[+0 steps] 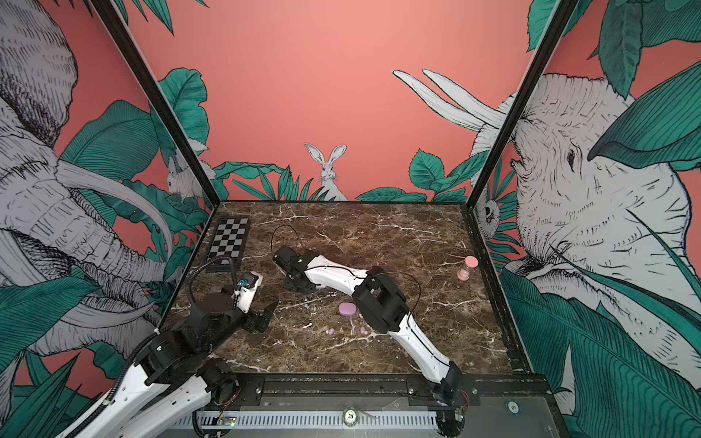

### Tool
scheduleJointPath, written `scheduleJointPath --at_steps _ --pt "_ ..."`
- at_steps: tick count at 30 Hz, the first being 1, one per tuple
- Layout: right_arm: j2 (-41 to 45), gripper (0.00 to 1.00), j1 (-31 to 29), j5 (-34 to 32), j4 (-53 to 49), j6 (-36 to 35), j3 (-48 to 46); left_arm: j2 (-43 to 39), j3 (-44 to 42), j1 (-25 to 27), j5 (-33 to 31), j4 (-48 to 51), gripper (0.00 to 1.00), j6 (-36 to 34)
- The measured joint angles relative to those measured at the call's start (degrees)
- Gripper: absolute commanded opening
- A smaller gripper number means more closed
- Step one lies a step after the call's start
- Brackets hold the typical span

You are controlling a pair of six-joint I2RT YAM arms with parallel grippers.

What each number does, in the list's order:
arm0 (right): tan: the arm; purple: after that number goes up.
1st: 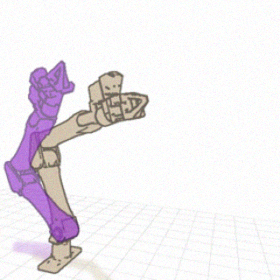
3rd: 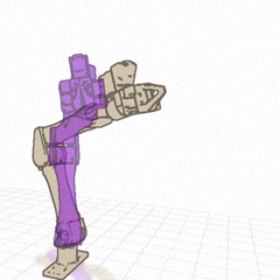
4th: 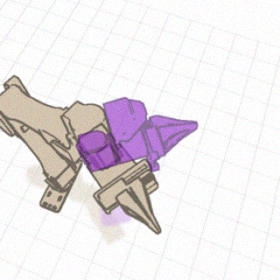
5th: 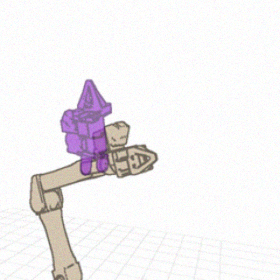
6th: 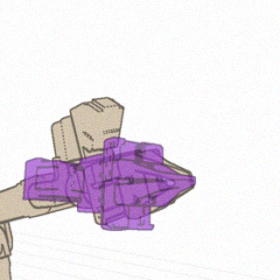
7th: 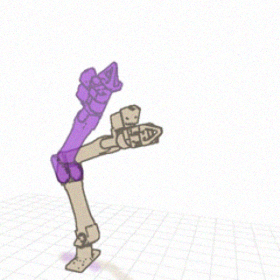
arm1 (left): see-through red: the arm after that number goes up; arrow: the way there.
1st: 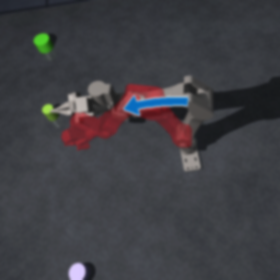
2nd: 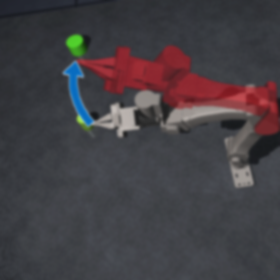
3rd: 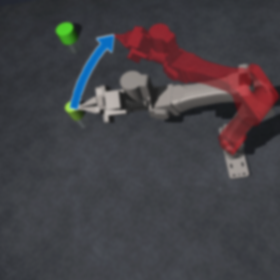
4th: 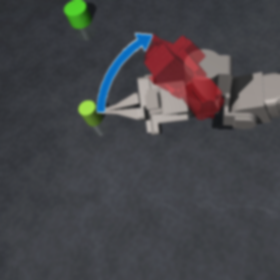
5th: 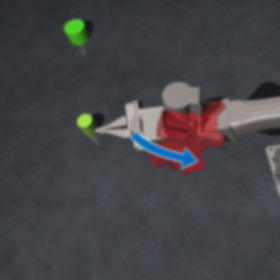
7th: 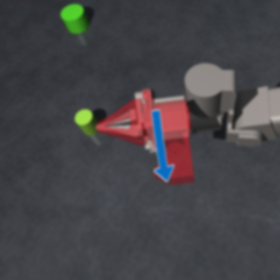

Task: Insert the wireless bluetooth earbuds into the charging case
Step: 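Lower the right gripper and close it on the loose white earbud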

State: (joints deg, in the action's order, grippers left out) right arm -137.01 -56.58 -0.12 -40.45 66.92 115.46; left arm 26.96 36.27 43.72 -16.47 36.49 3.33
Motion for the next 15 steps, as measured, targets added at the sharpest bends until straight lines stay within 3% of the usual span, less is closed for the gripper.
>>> scheduleJointPath --at_steps 15 --pt "0.0 0.28 0.3 0.6 2.5 0.6 -1.0 0.3 0.0 0.0 0.0 0.0 0.99 -0.2"
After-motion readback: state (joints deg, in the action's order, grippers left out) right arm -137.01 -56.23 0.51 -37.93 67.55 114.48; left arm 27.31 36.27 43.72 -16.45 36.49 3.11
